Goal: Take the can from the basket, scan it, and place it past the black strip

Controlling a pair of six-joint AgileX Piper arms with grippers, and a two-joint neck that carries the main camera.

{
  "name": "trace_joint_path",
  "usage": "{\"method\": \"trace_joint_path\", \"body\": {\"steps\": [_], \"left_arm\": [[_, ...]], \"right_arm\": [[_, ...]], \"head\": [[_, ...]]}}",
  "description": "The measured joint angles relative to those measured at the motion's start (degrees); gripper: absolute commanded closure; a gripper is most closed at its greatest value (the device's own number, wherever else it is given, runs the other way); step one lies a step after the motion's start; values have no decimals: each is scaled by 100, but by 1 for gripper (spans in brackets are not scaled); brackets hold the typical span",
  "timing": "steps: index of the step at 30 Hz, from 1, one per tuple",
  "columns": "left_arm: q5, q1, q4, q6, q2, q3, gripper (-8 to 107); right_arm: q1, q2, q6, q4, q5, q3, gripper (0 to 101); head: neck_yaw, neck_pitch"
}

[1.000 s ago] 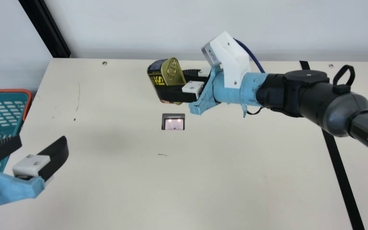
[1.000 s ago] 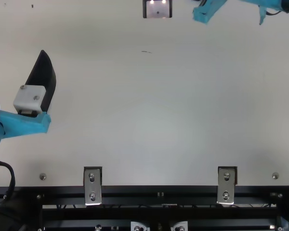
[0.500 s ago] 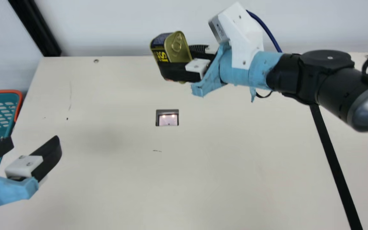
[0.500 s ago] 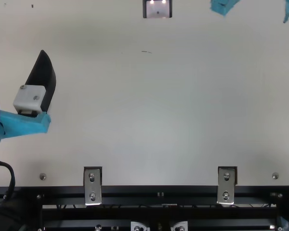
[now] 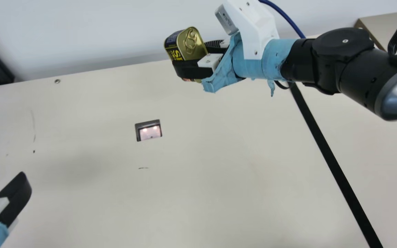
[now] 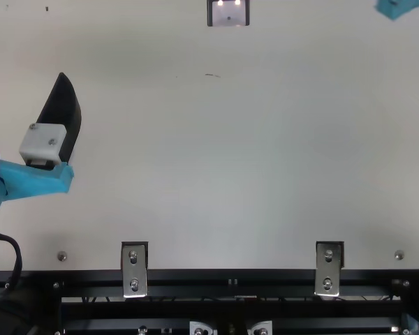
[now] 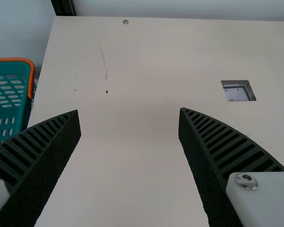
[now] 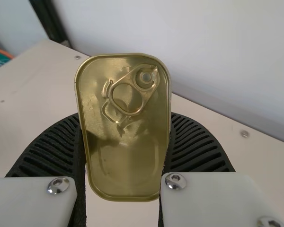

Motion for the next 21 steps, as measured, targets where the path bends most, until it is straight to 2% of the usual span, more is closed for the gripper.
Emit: {"method": "trace_joint_path", "body": {"steps": [8,15,21], "left_arm": [[0,0,0,0,0,0,9],[0,0,0,0,0,0,9],[0,0,0,0,0,0,9]], "right_arm": [[-788,-561,454,-721,-14,409,101],[-1518,-984,680,-1290,-10,731,101],[-2099,-1088,1040,-1944,24,787,101]], "head": [[-528,29],[-587,0],[-587,0]]}}
